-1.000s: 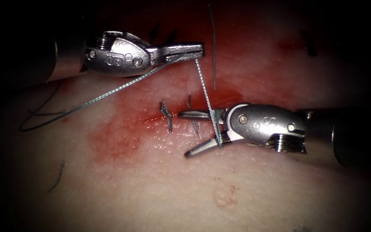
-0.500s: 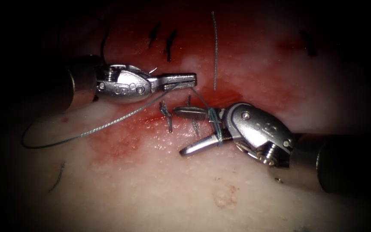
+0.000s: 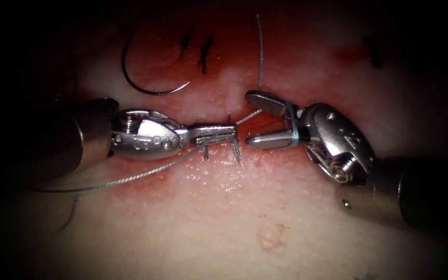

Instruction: Wound Closure

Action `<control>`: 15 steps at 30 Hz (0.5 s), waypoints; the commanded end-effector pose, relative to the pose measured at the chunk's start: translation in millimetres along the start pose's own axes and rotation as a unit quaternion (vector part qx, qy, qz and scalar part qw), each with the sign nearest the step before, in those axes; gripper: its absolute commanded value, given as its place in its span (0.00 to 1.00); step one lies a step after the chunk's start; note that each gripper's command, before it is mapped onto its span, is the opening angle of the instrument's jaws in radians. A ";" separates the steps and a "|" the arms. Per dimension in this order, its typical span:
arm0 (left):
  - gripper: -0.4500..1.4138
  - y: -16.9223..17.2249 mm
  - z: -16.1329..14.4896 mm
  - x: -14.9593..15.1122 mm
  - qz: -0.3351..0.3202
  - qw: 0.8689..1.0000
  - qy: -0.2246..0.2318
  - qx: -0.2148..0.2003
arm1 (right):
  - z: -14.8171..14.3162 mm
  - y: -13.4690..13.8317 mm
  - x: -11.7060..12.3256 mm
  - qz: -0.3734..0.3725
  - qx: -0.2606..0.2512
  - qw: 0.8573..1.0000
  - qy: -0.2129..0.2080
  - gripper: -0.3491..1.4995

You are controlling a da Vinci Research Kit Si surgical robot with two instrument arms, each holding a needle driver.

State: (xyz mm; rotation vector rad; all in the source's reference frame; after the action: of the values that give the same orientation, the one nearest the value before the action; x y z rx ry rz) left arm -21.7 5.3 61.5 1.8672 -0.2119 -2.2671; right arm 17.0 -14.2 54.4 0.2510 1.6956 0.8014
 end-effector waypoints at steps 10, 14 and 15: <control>0.00 1.7 2.3 3.2 0.009 1.000 -0.014 -0.012 | 0.5 0.3 -0.8 0.043 -0.101 0.993 -0.049 0.61; 0.00 2.8 3.2 4.4 0.014 0.999 -0.023 -0.020 | 0.4 0.4 -0.5 0.061 -0.137 0.987 -0.057 0.62; 0.00 3.0 3.5 4.8 0.014 0.999 -0.024 -0.019 | 0.4 0.5 -0.2 0.067 -0.155 0.984 -0.057 0.61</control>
State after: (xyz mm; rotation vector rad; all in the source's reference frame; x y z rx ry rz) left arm -25.3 1.1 57.7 1.7813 -0.2002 -2.2840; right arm 16.6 -13.8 54.4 0.1982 1.4383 1.1067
